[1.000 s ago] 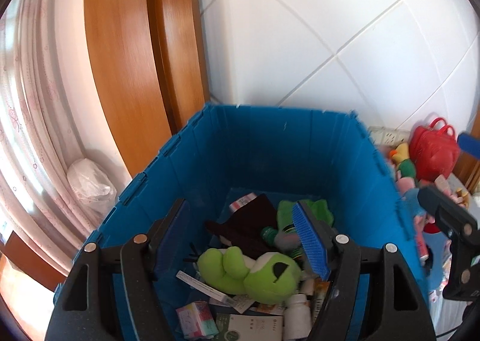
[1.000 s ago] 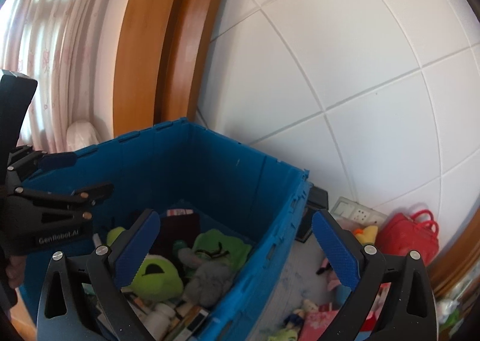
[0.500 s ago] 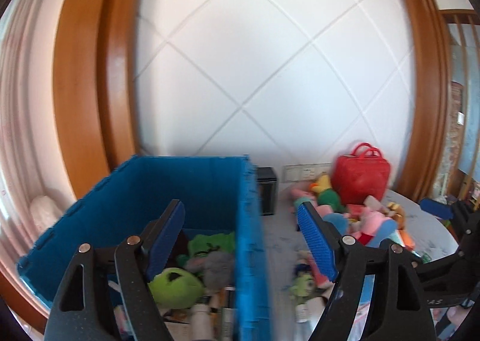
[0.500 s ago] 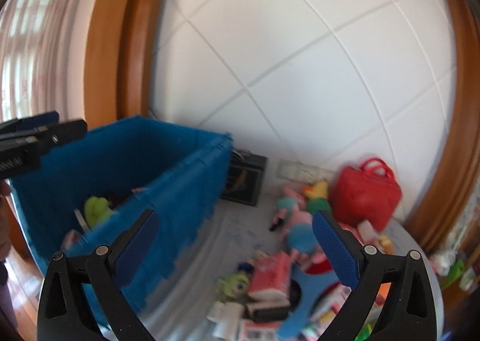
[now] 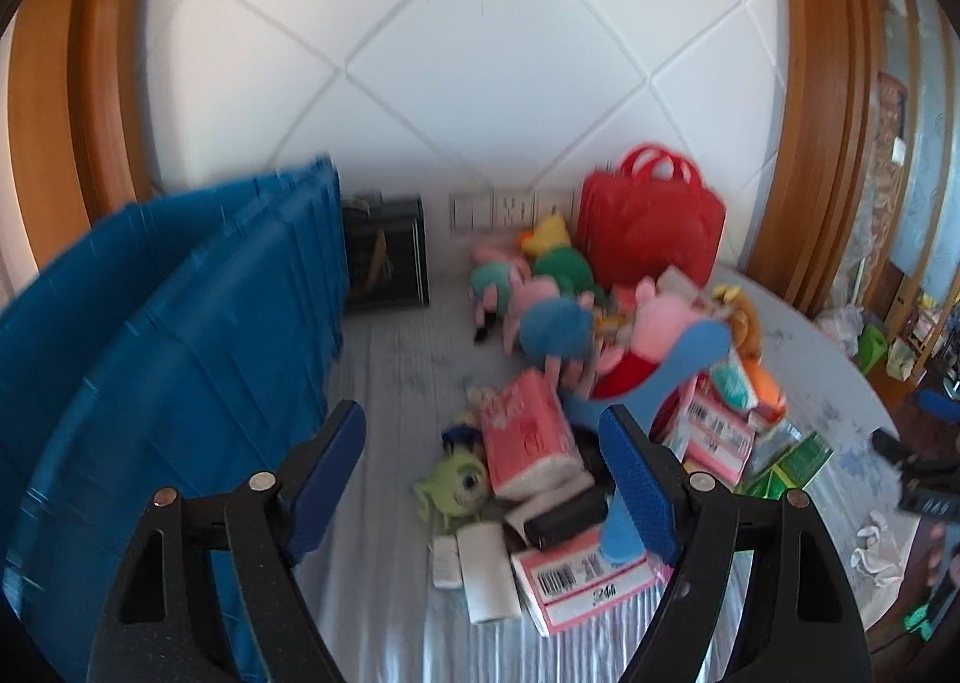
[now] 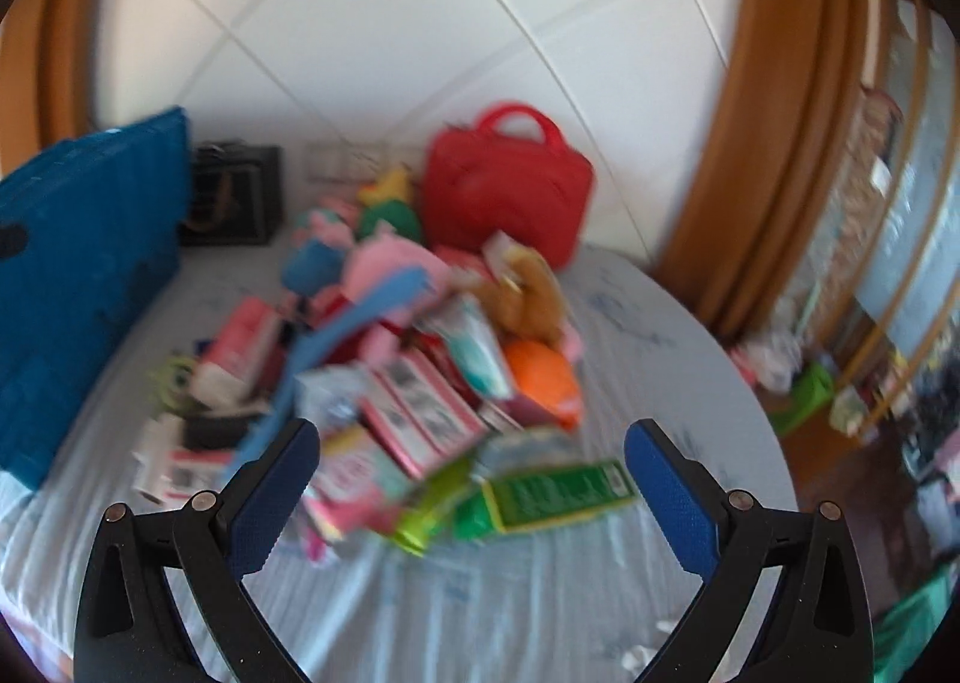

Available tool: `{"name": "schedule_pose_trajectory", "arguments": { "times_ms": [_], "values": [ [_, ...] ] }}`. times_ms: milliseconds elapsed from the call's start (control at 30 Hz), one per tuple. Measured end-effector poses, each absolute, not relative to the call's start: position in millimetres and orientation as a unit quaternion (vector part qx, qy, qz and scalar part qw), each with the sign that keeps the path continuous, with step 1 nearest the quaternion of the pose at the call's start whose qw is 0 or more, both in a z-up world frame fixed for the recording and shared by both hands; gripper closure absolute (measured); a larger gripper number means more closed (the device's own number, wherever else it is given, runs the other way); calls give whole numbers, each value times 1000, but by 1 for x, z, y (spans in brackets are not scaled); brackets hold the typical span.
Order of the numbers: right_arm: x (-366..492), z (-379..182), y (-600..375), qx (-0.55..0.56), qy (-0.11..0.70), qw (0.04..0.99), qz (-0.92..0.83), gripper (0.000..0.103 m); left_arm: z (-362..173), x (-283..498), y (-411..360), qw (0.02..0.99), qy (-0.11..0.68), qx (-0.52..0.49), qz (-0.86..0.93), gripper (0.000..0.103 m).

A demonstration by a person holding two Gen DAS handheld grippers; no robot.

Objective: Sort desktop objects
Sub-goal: 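Move both tools back toward the pile on the table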

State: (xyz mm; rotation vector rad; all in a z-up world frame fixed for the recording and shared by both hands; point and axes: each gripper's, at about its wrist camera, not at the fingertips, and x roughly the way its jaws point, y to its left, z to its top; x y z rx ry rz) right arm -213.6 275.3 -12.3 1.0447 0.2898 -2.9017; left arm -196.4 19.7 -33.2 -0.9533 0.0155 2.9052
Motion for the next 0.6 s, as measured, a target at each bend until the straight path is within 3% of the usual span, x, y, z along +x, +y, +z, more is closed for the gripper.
{"name": "schedule_pose_trajectory", "arguments": {
  "times_ms": [533,600],
  "values": [
    [-270,-114,409,476,-21,-54,-877,0,-218,-263,-6,-51,-3,-511,858,23],
    [-279,-120,413,488,-26,-58,-870,0,-232,-267,-11,-57,-8,-522,851,28]
  ]
}}
